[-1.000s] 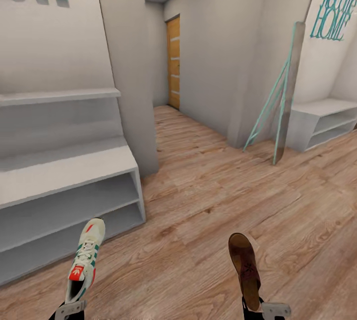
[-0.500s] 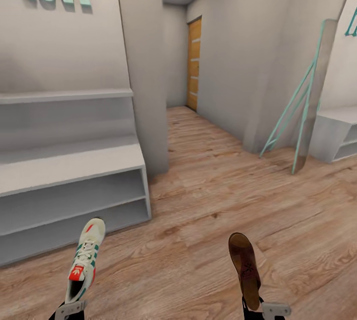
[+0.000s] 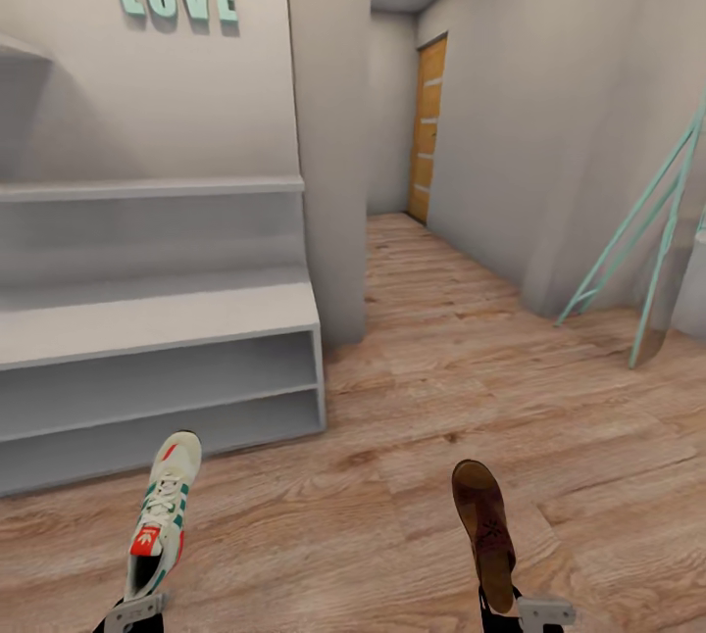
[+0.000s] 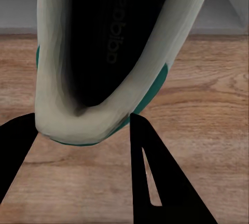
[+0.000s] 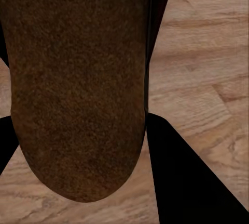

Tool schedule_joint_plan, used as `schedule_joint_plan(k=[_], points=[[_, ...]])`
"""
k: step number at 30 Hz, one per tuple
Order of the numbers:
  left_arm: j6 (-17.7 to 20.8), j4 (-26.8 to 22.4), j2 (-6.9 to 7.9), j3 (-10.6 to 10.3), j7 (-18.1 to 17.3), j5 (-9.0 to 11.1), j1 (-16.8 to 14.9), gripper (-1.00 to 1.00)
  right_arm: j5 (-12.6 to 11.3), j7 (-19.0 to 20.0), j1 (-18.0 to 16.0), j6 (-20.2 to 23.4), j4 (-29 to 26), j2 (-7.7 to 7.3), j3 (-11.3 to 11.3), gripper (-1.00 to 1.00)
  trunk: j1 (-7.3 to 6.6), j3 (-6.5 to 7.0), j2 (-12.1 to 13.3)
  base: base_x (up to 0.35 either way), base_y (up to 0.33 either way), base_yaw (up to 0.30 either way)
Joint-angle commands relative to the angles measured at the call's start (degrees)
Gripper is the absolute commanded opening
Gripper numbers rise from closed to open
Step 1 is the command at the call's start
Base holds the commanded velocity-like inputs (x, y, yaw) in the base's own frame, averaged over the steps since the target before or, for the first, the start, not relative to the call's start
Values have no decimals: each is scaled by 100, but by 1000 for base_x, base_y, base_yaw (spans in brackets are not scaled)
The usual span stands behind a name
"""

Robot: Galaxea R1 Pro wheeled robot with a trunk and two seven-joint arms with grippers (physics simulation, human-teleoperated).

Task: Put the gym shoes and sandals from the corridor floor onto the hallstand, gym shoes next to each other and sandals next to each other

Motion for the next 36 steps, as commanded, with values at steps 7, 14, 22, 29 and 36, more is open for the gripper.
schedule_joint_plan(k=[7,14,22,29,36], points=[[-4,6,6,50,-31,-4,-7,-100,34,-32,-2,-12,4,-5,-8,-100,-1,3,-2,0,0,155],[0,6,7,50,-28,-2,-6,-100,34,-25,-2,-10,1,-8,-7,-100,-1,4,-2,0,0,10],[540,-25,161,42,-62,-19,-62,-100,22,-23,-2,5,-6,-8,-29,-100,-1,4,-2,0,0,49],[2074,-235,240,-19,-123,-48,-392,-100,21,-30,-2,5,0,-11,-32,-100,-1,4,-2,0,0,265],[3102,-375,244,-51,-125,-215,-1087,-100,21,-32,-2,5,1,-16,-32,-100,-1,4,-2,0,0,121]])
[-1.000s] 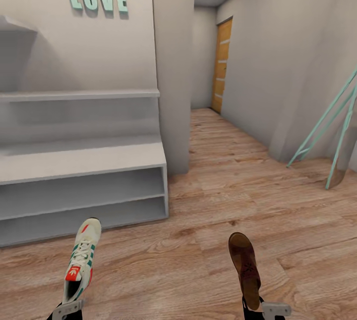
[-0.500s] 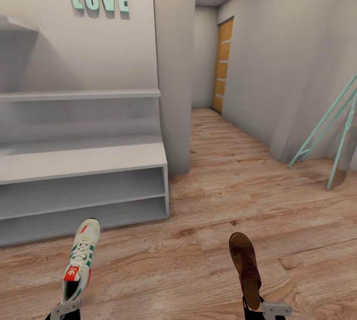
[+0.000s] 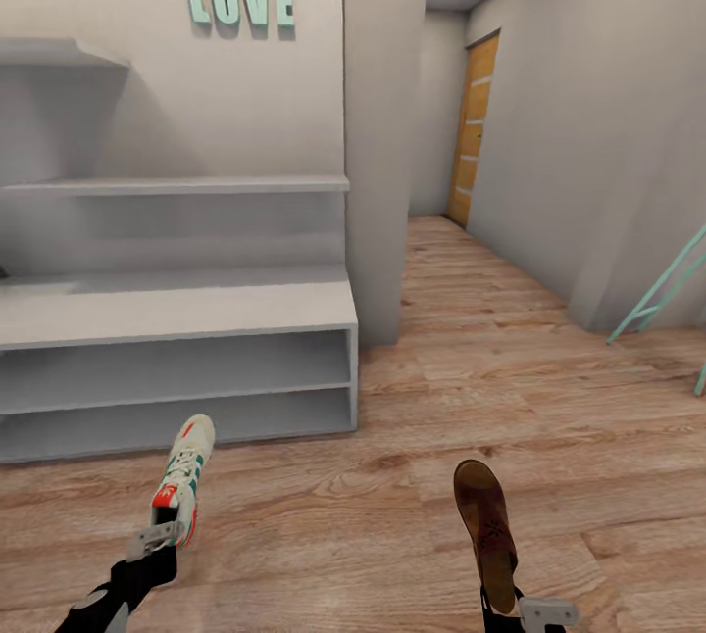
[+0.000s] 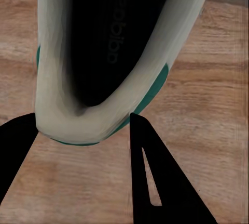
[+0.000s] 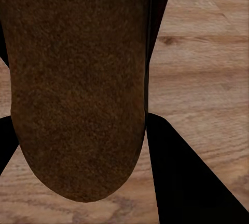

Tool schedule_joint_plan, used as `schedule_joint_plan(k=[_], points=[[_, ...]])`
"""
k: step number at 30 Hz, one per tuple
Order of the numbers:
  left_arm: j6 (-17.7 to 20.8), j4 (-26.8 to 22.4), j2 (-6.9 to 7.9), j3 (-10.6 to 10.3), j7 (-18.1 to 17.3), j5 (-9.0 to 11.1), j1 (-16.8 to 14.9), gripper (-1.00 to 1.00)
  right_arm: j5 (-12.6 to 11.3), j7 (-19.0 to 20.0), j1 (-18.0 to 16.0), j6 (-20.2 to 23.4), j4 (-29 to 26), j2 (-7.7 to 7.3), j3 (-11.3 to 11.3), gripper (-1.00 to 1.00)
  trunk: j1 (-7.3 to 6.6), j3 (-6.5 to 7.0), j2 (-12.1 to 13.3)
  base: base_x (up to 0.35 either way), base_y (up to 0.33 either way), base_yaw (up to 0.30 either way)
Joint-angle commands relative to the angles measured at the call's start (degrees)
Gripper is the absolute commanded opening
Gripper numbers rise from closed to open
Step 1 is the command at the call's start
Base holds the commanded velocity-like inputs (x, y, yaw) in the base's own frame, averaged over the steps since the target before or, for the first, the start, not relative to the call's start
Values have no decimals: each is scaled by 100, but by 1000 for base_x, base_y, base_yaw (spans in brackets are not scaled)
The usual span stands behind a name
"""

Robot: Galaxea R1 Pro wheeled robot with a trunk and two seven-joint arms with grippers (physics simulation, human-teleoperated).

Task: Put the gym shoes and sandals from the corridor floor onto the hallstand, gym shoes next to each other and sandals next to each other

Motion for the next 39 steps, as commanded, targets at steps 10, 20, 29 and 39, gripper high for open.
schedule_joint_plan(k=[10,20,29,39], points=[[1315,-25,-57,66,-17,-721,-1023,-100,27,-32,-3,-14,19,-5,-15,-100,-1,-6,-2,0,0,7],[1876,-172,13,65,37,-781,-1392,-100,33,-32,-3,-14,5,-8,-84,-100,-1,-6,-2,66,56,0],[1884,-201,14,81,344,-783,-1400,-100,28,-35,-3,-14,-4,-8,-84,-100,-1,-6,-2,241,219,128],[1875,-201,-9,68,486,-782,-1377,-100,34,-40,-3,-21,-12,-14,-88,-100,-1,-6,-2,272,173,86]])
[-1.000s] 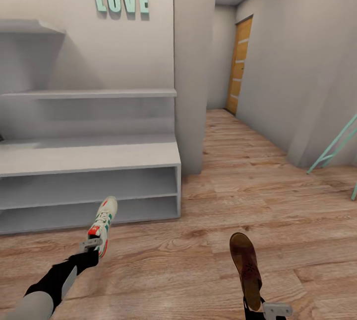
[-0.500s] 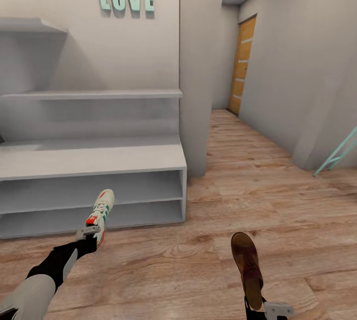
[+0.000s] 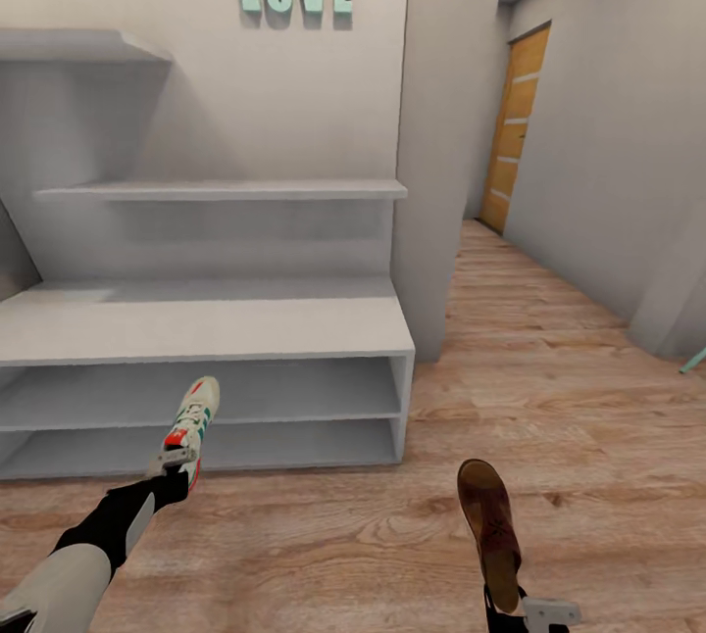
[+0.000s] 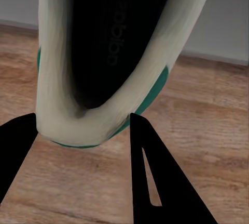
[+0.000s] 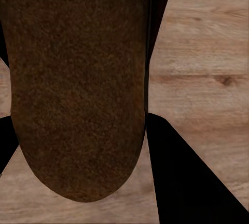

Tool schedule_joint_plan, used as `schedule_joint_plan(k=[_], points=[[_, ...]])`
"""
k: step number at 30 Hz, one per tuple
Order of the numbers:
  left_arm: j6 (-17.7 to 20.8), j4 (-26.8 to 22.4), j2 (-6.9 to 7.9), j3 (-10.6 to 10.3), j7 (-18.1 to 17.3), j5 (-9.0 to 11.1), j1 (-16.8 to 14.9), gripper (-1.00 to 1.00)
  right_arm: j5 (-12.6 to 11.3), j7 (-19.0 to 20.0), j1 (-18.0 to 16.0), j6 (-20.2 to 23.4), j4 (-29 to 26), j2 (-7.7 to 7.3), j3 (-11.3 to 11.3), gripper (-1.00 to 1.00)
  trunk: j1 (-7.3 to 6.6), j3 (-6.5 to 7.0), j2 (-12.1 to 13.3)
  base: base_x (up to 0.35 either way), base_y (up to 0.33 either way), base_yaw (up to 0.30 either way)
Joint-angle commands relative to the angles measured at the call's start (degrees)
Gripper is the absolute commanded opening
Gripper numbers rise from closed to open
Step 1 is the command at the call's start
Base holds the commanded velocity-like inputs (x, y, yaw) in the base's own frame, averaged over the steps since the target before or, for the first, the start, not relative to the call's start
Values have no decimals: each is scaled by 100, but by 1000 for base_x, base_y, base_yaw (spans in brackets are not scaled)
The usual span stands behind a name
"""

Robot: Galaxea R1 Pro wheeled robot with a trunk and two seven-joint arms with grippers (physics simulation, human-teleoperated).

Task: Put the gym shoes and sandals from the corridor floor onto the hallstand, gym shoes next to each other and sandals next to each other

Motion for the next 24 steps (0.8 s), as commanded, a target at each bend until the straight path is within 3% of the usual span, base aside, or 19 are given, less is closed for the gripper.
schedule_joint_plan(k=[1,9,13,24], points=[[23,-13,-9,47,-48,-60,1,-100,31,-32,-3,-14,2,0,-7,-100,2,-5,-2,325,-9,5],[8,-13,-34,43,-54,-52,9,-100,33,-32,-3,-14,1,-2,-26,-100,2,-5,-2,276,-136,1],[6,-13,-32,45,-55,-51,9,-100,33,-25,-3,-15,1,-2,-176,-100,2,-5,-2,231,-171,0],[-20,-22,-12,52,-55,-51,20,-100,33,-23,-3,-15,1,-2,-256,-100,2,-5,-2,157,-30,0]])
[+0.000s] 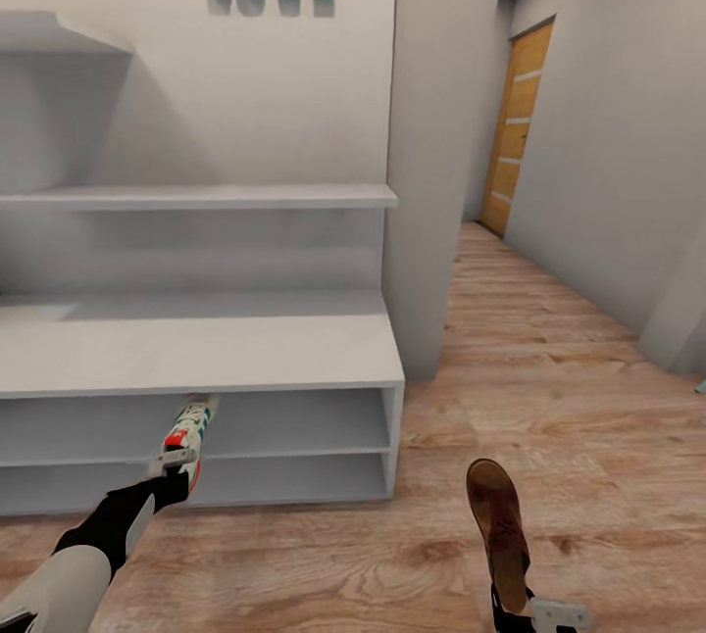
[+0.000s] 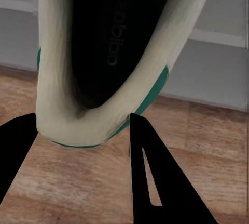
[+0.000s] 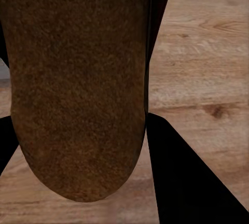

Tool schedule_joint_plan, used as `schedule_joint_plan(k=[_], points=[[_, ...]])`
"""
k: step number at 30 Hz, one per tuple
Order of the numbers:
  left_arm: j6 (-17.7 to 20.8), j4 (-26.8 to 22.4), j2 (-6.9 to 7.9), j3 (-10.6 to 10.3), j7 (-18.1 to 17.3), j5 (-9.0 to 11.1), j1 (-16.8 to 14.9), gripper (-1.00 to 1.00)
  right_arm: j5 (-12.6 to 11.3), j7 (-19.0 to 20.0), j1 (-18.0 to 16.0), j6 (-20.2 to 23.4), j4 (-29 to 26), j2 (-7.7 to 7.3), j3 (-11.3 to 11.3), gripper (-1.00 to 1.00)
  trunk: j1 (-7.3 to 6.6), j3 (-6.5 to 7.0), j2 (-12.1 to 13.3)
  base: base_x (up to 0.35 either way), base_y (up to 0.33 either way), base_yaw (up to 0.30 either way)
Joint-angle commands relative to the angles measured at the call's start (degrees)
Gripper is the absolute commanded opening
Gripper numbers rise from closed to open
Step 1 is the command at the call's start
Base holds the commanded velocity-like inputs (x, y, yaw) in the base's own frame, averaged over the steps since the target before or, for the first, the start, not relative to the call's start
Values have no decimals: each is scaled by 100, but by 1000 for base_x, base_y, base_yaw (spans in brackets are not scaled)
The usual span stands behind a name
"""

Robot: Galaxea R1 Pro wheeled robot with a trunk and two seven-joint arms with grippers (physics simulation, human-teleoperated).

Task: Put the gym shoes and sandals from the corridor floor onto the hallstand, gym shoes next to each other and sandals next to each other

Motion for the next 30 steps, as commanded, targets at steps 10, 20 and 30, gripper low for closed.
schedule_joint_plan(k=[10,20,30], points=[[29,-13,-18,47,-49,-61,1,-100,29,-27,-4,-14,4,1,1,-100,2,-5,-2,297,-119,0],[21,-15,-14,43,-51,-61,4,-100,29,-31,-4,-14,0,1,-5,-100,2,-5,-2,82,-28,0],[77,-89,9,43,-49,-62,-12,-100,24,-32,-4,-14,-19,6,-12,-100,200,-182,-363,3,-1,12]])
